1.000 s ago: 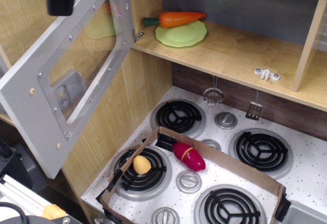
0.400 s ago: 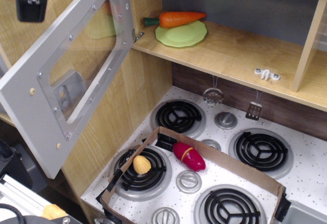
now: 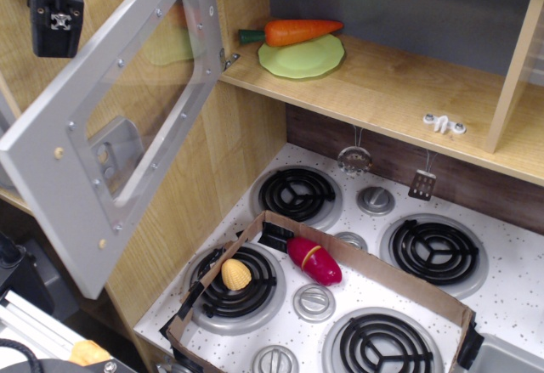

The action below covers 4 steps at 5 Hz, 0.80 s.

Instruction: Close microwave

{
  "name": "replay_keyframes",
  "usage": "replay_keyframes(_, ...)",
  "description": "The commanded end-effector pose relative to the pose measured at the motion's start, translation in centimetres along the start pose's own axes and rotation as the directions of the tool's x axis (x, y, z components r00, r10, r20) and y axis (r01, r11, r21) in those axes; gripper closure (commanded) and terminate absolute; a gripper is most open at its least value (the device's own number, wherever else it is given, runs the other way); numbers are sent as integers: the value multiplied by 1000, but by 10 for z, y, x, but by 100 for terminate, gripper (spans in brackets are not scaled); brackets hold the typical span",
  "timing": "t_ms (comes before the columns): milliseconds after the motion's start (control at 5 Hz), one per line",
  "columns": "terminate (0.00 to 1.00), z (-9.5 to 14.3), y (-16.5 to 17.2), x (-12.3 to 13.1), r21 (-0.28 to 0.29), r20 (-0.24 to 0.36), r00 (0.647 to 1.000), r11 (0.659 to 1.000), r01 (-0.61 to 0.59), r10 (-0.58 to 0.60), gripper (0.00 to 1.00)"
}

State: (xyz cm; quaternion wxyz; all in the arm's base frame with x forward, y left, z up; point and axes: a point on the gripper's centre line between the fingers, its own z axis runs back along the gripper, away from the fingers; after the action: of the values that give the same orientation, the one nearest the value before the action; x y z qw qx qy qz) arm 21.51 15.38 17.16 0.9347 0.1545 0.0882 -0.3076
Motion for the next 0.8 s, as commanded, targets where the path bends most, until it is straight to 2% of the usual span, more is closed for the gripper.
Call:
replay_keyframes(0, 0, 0, 1, 15, -9, 23, 1000, 1000, -8, 8, 0)
replay_keyframes(400, 0, 10, -4, 65, -33, 135, 988, 997, -75, 78, 0)
replay_keyframes(600, 0, 20, -10, 98, -24, 166, 983, 997, -70, 73, 0)
